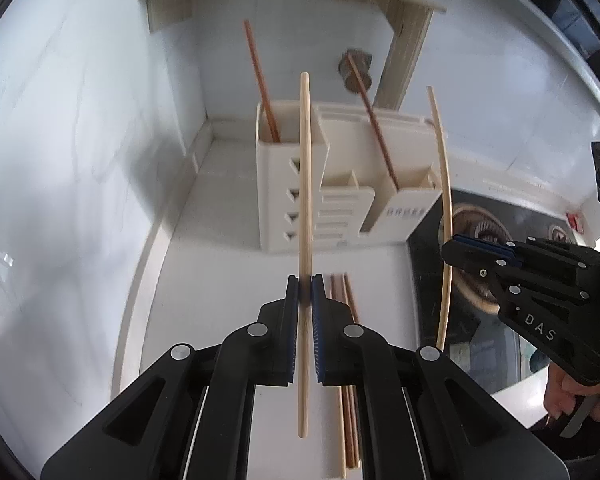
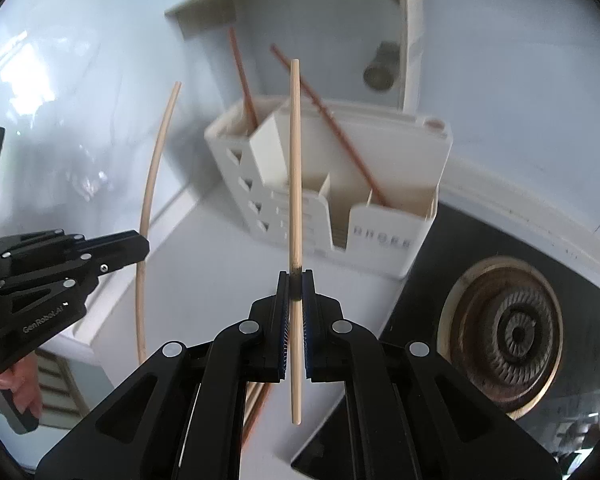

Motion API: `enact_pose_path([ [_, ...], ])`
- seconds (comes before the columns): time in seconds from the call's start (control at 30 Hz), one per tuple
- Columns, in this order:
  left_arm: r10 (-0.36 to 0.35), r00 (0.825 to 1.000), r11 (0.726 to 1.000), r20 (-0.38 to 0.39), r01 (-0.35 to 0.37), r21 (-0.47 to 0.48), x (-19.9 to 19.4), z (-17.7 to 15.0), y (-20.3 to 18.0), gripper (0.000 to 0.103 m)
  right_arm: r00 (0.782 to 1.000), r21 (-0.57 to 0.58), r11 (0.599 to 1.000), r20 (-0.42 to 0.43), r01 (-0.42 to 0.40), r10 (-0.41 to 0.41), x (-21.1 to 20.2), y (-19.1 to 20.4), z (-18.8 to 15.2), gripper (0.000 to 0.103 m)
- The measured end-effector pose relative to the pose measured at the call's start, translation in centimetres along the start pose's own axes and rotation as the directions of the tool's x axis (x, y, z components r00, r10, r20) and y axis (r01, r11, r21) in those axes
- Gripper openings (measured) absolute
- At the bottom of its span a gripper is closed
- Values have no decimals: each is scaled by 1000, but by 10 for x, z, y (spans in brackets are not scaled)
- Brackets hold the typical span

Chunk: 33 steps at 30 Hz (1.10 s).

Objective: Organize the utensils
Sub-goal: 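Lift both light chopsticks upright and carry them toward the white holder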

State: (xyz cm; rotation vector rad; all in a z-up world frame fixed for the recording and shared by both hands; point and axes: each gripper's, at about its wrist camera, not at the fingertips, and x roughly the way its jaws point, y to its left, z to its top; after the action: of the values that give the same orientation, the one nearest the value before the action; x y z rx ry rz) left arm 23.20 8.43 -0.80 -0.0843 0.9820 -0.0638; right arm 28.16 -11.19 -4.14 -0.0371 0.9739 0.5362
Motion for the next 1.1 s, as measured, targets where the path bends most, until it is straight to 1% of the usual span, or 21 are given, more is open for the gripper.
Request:
enact_pose_path([
  [0.17,-10,997,1000,77,11,-6,-8,17,0,6,996,20,1000,84,-15,13,-13,-14,9,7],
  [0.23,-17,995,1000,100,17,-6,-9,24,0,6,993,18,1000,117,-7,5,-18,-19,13,7],
  [0.27,-15,993,1000,113,16,-10,-10,27,0,6,993,17,1000,121,-4,2,-15,-18,16,7],
  [0.37,-27,986,1000,164,29,-11,-15,36,-1,6,988,32,999,152,2,-7,-20,-25,23,7],
  [0.43,-27,982,1000,188,28,0,-18,41,-5,6,985,12,1000,173,25,-27,-20,-25,26,7],
  [0.53,-10,978,1000,209,8,10,-19,49,-10,6,980,-20,999,198,29,-24,-21,-26,31,7],
  [0.6,-15,974,1000,227,15,2,-20,54,-10,6,975,-60,997,218,52,-37,-22,-26,36,7],
  [0.63,-16,972,1000,235,16,0,-21,56,-11,6,974,-66,997,227,41,-25,-22,-27,40,7],
  [0.8,-3,960,1000,279,5,-4,-20,70,-12,6,960,-64,998,281,19,0,-27,-35,51,7],
  [0.87,-7,956,1000,294,13,-18,-22,76,-10,6,953,-68,997,303,24,-2,-29,-39,56,7],
  [0.9,-9,953,1000,303,17,-25,-23,78,-10,6,954,-73,997,301,18,4,-30,-40,58,7],
  [1.07,-15,932,998,361,35,-49,-27,86,-9,6,944,-71,997,329,2,21,-34,-48,67,7],
  [1.1,-16,929,998,369,39,-56,-28,88,-8,6,942,-61,998,334,-12,31,-34,-52,69,7],
])
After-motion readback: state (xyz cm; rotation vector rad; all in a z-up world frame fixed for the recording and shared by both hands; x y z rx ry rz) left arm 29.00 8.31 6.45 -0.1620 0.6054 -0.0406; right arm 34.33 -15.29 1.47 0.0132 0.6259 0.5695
